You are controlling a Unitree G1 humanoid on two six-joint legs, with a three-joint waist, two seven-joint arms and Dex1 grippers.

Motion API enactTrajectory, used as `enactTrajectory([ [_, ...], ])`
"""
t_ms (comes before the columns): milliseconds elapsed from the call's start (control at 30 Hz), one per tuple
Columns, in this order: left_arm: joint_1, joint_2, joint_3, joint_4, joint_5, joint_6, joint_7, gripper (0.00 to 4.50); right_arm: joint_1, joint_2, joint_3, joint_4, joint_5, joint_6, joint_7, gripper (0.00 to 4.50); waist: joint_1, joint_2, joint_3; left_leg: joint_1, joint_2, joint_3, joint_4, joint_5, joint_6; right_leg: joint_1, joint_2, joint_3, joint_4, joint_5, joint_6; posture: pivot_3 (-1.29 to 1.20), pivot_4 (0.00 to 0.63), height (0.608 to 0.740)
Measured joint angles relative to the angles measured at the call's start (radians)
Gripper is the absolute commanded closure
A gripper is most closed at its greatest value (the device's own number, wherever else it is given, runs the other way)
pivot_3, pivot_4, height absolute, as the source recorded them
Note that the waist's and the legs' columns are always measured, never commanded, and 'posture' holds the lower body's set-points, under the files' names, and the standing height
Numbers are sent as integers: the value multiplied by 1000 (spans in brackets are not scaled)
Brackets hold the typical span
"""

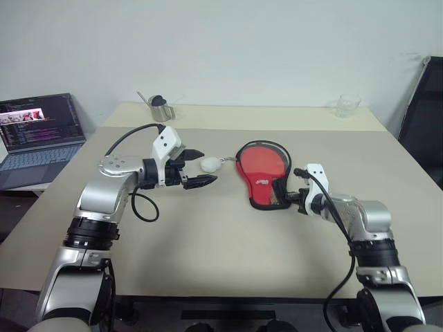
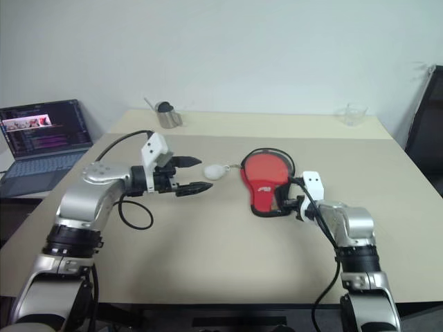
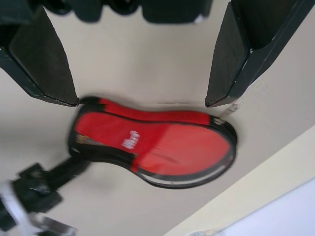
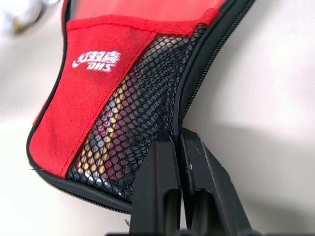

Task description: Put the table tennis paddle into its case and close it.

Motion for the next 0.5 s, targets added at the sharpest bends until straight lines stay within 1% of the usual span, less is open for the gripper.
enactTrajectory([
  [267, -42, -22, -30, 80, 16, -41, -33, 0, 164, -19, -7, -327, 68, 215, -1, 4491, 1, 0, 0, 0, 0, 0, 0, 0, 0, 0, 0, 0, -1, 0, 0, 0, 150, 740],
  [367, -65, -38, -42, 108, 22, -55, -50, 0, 232, -14, -39, -447, 91, 296, -3, 4491, 1, 0, 0, 0, 0, -1, 0, 0, 0, 1, 0, -1, -1, 0, 0, 0, 150, 740],
  [500, -83, -46, -51, 134, 26, -70, -74, 0, 297, 14, -70, -558, 109, 377, -7, 4491, 1, 0, 0, 0, 0, -1, 0, 0, 0, 1, 0, -1, -1, 0, 0, 0, 150, 740],
])
